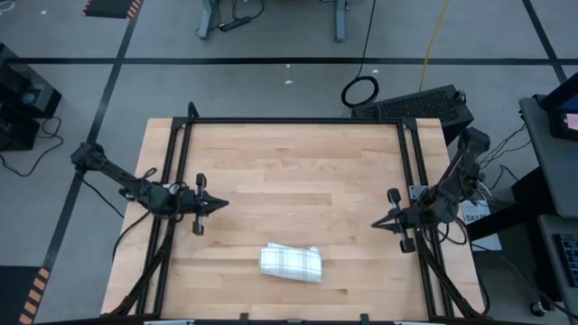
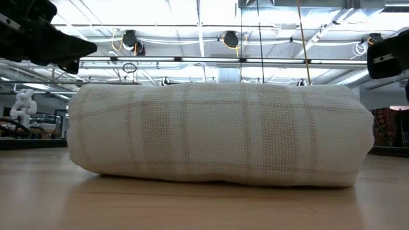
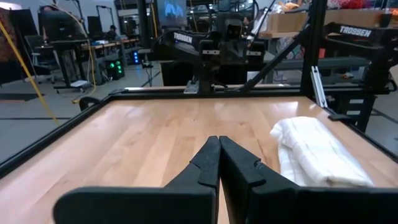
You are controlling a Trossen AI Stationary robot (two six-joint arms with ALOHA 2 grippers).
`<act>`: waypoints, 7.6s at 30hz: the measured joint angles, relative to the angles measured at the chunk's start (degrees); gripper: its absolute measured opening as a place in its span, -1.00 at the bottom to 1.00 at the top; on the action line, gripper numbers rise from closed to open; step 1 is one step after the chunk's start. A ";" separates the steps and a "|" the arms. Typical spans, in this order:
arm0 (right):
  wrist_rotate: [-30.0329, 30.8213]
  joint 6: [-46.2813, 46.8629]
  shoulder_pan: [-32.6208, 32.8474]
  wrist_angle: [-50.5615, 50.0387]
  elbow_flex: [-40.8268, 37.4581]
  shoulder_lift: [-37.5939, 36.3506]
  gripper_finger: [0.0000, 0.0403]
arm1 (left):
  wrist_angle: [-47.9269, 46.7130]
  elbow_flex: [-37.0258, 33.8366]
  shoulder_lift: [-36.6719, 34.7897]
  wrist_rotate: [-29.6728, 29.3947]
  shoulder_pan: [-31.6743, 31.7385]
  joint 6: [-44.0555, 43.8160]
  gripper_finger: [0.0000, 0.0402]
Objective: Roll towel
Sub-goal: Return to home position
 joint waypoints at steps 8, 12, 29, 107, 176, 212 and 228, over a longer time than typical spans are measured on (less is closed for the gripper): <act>-3.74 -7.04 -0.02 -2.81 0.00 -9.13 -1.00 | -4.50 -0.02 -6.36 3.15 0.73 0.24 -0.95; -3.50 -10.87 -0.21 -2.83 0.01 -12.15 -1.00 | -8.51 -0.02 -9.40 5.21 2.27 -0.42 -0.95; -10.54 -14.26 -12.92 0.93 0.02 -13.06 -1.00 | -15.09 -0.07 -19.38 13.41 10.44 1.80 -0.95; -42.20 -15.31 -50.33 -6.05 0.04 -12.67 -1.00 | -16.73 -0.06 -16.70 38.05 32.89 0.67 -0.98; -42.16 -15.33 -50.31 -5.72 0.04 -12.65 -1.00 | -17.56 -0.02 -19.05 32.61 30.40 -1.37 -0.86; -42.16 -15.34 -50.31 -5.73 0.04 -12.64 -1.00 | -17.56 -0.02 -19.05 32.60 30.40 -1.37 -0.86; -42.16 -15.35 -50.31 -5.74 0.04 -12.63 -1.00 | -17.56 -0.03 -19.06 32.60 30.40 -1.37 -0.86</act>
